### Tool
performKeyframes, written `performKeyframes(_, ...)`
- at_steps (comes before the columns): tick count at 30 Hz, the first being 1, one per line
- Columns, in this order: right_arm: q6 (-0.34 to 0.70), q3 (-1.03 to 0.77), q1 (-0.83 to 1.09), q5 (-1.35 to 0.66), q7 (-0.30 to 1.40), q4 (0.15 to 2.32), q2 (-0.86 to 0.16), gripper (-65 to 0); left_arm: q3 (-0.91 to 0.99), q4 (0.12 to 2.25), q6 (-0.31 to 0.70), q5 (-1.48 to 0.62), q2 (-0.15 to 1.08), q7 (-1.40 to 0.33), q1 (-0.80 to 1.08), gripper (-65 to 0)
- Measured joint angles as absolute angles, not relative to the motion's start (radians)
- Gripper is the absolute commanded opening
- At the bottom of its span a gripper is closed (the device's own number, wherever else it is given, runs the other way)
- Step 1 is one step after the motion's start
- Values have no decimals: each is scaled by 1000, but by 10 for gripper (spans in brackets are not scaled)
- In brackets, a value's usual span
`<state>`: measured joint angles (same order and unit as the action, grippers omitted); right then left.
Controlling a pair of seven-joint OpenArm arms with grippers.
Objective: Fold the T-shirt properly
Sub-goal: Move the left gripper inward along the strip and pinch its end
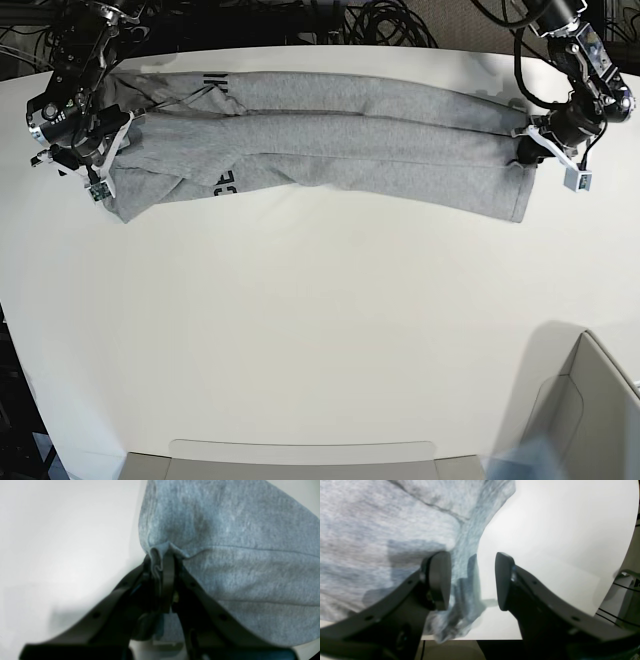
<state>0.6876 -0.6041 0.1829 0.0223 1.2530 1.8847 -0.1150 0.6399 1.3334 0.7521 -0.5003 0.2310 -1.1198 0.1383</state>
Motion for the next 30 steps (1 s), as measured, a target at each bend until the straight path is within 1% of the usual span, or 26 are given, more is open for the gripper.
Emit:
performKeyframes(4,688,-604,183,22,1253,1885,-113,-365,765,1320,743,-454,240,-1148,105,-650)
performKeyframes(12,688,-604,183,23,1253,1885,-113,-365,788,1308,723,-384,313,-1179,86,-650)
performKeyframes(17,688,-604,184,22,1253,1885,-110,-365,812,1304,722,-371,313,-1123,84,-650)
performKeyframes(23,688,-606,189,23,1253,1885,-91,-365,814,1309,722,-364,329,-1124,84,-650)
performKeyframes(28,688,-606,188,22,1253,1886,-91,-365,863,1425,700,-292,328,-1182,103,-650)
performKeyframes(30,688,-606,186,22,1253,1886,-91,-365,876,1505,699,-286,318,-1248,118,-650)
